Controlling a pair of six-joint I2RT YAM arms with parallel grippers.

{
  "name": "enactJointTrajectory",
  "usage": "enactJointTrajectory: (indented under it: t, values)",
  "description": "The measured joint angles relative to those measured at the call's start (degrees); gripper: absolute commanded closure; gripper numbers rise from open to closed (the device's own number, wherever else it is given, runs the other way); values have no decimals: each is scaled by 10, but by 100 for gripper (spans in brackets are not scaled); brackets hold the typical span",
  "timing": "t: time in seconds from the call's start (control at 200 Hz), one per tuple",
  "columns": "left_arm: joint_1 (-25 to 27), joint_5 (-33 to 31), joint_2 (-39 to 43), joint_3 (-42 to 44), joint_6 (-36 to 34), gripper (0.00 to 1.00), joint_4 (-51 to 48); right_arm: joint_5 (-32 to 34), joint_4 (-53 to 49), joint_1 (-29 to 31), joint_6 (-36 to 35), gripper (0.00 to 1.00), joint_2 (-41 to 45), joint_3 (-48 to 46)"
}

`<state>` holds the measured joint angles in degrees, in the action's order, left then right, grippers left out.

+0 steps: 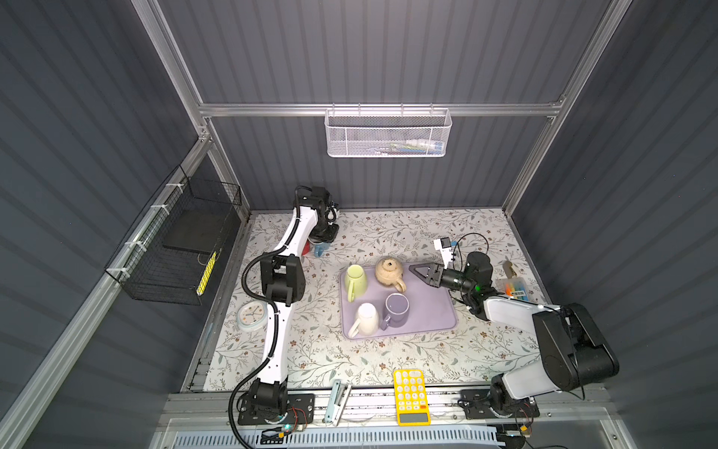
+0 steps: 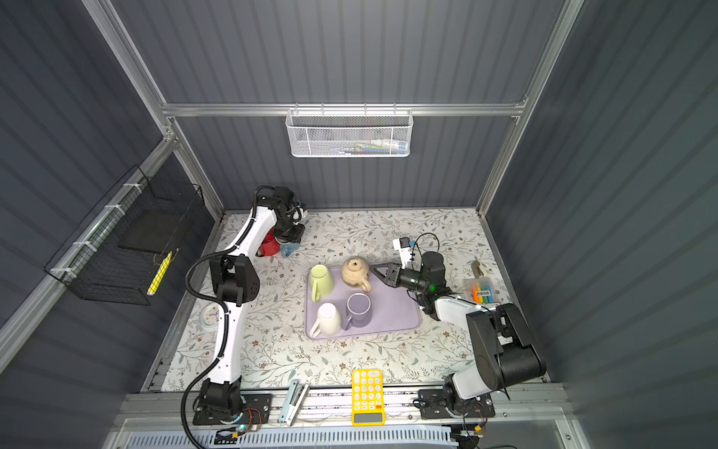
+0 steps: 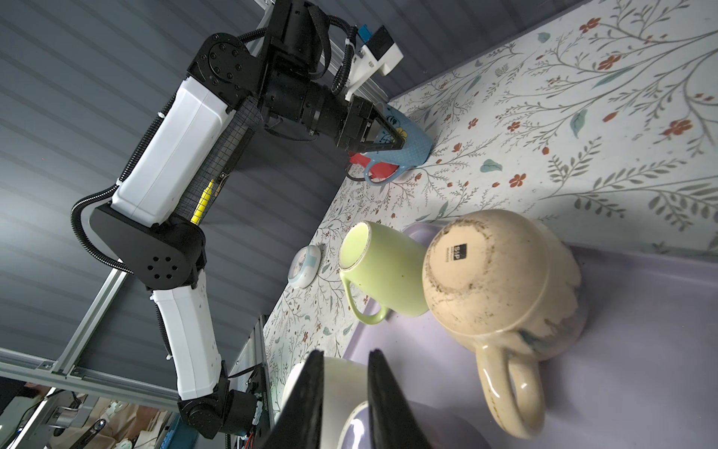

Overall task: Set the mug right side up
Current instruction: 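Lower the blue mug upright beside the red mug and open the left gripper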

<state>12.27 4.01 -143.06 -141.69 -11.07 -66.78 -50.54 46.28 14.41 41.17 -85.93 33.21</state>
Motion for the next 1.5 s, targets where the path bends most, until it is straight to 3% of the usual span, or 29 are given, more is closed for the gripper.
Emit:
enactJointTrajectory:
  t: [0.245, 0.66, 0.996, 1.501]
  values:
    - [-2, 0, 0, 0, 8, 99, -1, 0, 13, 1, 8, 77, -14, 0]
    - [-7, 0, 0, 0, 18, 68, 6, 0, 30, 3, 13, 77, -18, 0]
    - [-8, 0, 0, 0, 18, 64, 14, 0, 30, 3, 15, 77, -18, 0]
    - [-8, 9, 17, 1, 25, 45, 38, 0, 34, 5, 15, 77, -29, 0]
